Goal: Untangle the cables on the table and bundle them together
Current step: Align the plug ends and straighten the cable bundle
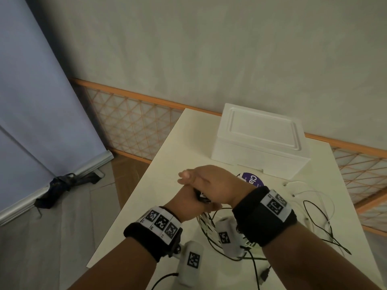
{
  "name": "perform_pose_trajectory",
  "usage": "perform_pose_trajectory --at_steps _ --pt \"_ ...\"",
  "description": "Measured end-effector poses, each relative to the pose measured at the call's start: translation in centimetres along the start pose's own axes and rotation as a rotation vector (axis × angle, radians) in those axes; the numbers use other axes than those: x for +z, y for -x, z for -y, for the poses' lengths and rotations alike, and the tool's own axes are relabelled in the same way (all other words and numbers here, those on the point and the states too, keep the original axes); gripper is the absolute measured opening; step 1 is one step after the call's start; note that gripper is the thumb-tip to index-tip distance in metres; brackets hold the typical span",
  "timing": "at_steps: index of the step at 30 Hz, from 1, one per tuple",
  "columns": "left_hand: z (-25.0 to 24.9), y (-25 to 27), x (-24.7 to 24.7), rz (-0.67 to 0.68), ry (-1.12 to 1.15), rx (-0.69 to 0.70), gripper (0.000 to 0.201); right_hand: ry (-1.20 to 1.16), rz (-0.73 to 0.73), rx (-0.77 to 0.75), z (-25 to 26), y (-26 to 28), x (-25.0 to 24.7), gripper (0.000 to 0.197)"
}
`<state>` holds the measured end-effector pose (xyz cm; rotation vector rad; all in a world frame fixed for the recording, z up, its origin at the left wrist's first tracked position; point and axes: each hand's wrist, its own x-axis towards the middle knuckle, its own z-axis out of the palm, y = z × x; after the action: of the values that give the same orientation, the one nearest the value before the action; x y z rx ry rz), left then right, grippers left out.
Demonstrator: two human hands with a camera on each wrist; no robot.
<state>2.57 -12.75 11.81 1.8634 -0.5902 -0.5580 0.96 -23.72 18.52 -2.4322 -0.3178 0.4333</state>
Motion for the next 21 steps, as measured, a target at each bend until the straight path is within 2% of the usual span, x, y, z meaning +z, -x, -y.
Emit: perform_pose_trajectory --at_steps 2,4,5,7,9,11,13,15,16,17,18,19,20,21 --pt "0.3 0.1 0.6 0.054 -0.013 -0.023 0.009 0.044 0.057 -0.014 0.1 0.0 0.3 0.079" --pt "0.4 0.3 0.9 0.038 0.074 -0.048 0.013 -0.085 0.066 -0.028 0.0 0.2 0.1 0.076" --pt "0.0 0.3 0.7 0.010 0.140 -0.033 0.015 -0.222 0.008 -0.029 0.0 0.4 -0.4 0.073" --pt "-1.0 0.5 -0.1 -0.043 0.259 -0.001 0.019 -0.487 -0.236 -0.074 -0.3 0.6 -1.6 0.061" --pt "-1.4 0.3 -0.5 -0.115 0.347 -0.014 0.021 -0.665 -0.462 -0.113 -1.2 0.8 -2.5 0.058" --pt "-1.6 0.3 -0.3 -0.151 0.285 -0.033 0.023 -0.750 -0.523 -0.139 -1.7 1.4 -2.8 0.052" --pt "-1.4 0.3 0.1 -0.139 0.232 -0.047 0.027 -0.652 -0.448 -0.176 -1.6 2.0 -2.3 0.047" --pt "-1.3 -0.1 0.4 -0.127 0.249 -0.027 0.025 -0.438 -0.340 -0.198 -1.3 2.2 -1.3 0.042" --pt "-2.0 0.1 0.5 -0.055 0.303 -0.012 0.027 -0.302 -0.336 -0.225 -1.3 2.0 -0.7 0.040" --pt "-2.1 0.0 0.8 -0.001 0.408 0.051 0.036 -0.168 -0.373 -0.255 -1.3 1.7 0.0 0.037" --pt "-1.9 -0.4 1.0 -0.045 0.510 0.107 0.045 -0.061 -0.440 -0.285 -1.2 1.4 0.8 0.031" --pt "-1.8 -0.4 1.0 -0.052 0.581 0.069 0.041 0.002 -0.515 -0.310 -1.3 1.2 1.4 0.024" --pt "-2.4 0.1 0.8 -0.106 0.538 -0.033 0.028 0.031 -0.579 -0.330 -1.3 1.0 1.8 0.021" --pt "-2.5 0.4 0.6 -0.130 0.501 -0.067 0.017 0.043 -0.629 -0.348 -1.4 0.9 2.0 0.022"
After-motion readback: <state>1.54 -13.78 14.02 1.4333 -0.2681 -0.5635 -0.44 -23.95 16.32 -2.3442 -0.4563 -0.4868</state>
